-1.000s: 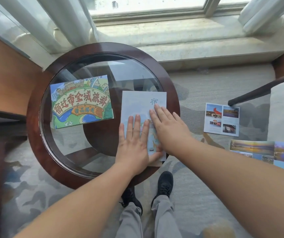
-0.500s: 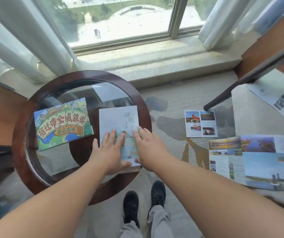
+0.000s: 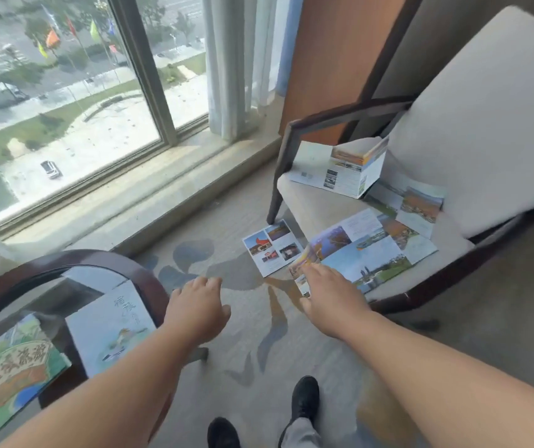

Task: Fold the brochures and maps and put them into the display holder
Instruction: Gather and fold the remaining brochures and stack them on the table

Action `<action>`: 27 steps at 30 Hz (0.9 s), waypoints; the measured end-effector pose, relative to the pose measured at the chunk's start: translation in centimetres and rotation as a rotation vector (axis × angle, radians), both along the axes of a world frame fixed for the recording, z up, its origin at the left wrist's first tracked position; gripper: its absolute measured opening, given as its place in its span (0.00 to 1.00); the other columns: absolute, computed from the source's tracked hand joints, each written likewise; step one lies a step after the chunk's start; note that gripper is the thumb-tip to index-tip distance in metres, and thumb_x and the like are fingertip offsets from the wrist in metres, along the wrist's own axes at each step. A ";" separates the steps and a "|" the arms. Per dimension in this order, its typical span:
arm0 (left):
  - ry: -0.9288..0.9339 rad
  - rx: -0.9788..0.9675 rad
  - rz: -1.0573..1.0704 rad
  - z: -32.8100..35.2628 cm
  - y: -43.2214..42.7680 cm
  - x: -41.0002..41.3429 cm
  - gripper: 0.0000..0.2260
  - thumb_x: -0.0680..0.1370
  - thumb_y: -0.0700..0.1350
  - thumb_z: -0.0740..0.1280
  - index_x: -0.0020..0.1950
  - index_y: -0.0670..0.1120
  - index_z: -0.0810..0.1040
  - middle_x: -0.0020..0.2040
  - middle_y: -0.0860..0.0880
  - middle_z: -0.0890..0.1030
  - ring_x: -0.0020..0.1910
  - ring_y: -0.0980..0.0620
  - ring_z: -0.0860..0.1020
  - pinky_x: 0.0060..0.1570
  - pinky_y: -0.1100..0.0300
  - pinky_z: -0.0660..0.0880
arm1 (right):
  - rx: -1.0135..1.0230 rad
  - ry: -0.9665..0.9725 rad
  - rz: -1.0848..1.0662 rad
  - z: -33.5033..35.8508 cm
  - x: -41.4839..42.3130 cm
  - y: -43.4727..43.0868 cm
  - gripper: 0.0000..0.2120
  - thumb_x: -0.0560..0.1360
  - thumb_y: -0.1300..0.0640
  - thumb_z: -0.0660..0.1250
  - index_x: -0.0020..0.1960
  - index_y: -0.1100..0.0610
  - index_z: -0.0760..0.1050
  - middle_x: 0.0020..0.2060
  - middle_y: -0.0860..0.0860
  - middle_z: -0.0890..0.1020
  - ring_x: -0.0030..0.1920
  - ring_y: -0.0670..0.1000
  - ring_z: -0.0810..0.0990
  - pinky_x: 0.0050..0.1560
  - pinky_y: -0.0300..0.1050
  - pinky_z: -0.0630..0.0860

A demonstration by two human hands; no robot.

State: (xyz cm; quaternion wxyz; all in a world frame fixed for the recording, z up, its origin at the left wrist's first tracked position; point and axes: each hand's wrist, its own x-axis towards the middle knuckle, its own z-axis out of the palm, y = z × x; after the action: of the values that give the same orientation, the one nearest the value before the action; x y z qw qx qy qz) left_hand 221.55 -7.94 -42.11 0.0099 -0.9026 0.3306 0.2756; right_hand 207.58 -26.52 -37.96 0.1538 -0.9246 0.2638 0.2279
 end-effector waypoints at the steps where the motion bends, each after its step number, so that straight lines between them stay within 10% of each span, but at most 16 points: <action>1: 0.006 -0.017 -0.024 0.5 -1.6 -0.6 0.24 0.78 0.54 0.60 0.73 0.50 0.65 0.70 0.47 0.72 0.68 0.45 0.70 0.64 0.50 0.67 | 0.004 -0.012 -0.029 0.3 -0.9 -1.0 0.23 0.79 0.50 0.61 0.72 0.55 0.63 0.71 0.52 0.67 0.69 0.55 0.66 0.64 0.53 0.70; 27: 0.092 -0.094 -0.204 1.7 -34.2 -8.3 0.23 0.78 0.53 0.60 0.72 0.49 0.64 0.66 0.45 0.73 0.63 0.44 0.73 0.57 0.50 0.72 | 0.034 -0.025 -0.262 -0.4 -10.5 -28.2 0.23 0.80 0.50 0.60 0.72 0.55 0.63 0.72 0.52 0.66 0.70 0.55 0.67 0.65 0.53 0.70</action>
State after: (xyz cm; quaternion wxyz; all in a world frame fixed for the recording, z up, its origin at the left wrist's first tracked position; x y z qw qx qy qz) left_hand 213.28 -42.15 -40.38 -0.0198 -0.8501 0.4332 0.2986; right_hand 197.08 -54.76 -38.39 0.2010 -0.8823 0.3763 0.1989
